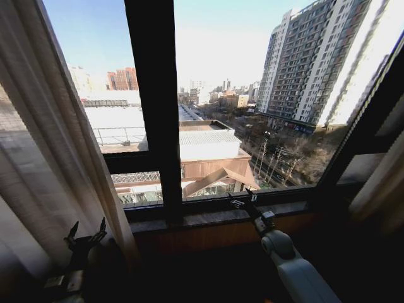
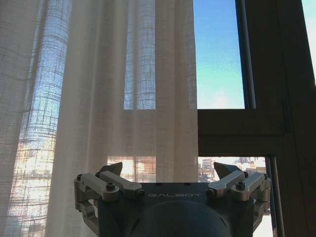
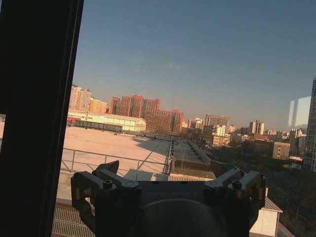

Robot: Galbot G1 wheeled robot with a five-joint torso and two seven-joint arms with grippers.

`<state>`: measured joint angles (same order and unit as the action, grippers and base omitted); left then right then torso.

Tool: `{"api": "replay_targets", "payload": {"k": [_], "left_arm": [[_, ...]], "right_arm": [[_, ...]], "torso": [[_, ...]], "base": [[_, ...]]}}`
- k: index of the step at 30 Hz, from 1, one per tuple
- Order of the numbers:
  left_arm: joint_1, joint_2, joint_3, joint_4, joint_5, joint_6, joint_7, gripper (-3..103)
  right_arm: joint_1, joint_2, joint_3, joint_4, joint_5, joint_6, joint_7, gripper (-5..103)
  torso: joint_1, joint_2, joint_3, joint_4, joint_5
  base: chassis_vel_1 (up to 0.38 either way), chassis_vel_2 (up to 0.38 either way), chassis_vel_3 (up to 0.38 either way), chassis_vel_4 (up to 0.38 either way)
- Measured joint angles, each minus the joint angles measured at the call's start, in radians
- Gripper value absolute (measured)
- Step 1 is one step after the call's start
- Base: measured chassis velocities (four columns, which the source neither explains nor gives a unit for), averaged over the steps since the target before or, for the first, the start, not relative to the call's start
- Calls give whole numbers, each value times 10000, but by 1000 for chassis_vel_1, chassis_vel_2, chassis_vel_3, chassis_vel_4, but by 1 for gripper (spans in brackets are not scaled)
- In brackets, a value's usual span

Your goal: Open the curtains by pulling them apart, changing their state from closed to fully open.

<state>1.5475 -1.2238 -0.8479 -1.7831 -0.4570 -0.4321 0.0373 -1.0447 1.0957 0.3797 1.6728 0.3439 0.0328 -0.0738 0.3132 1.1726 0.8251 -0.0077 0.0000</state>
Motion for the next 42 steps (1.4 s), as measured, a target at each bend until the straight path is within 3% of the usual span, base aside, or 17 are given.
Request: {"api": "replay_targets", "payload": {"k": [42], "left_arm": [[0, 0, 0, 0, 0, 0, 0, 100]], "right_arm": [[0, 0, 0, -1, 0, 0, 0, 100]], "torso": [[-2, 0, 0, 0, 0]], "base": [[0, 0, 0, 0]]}}
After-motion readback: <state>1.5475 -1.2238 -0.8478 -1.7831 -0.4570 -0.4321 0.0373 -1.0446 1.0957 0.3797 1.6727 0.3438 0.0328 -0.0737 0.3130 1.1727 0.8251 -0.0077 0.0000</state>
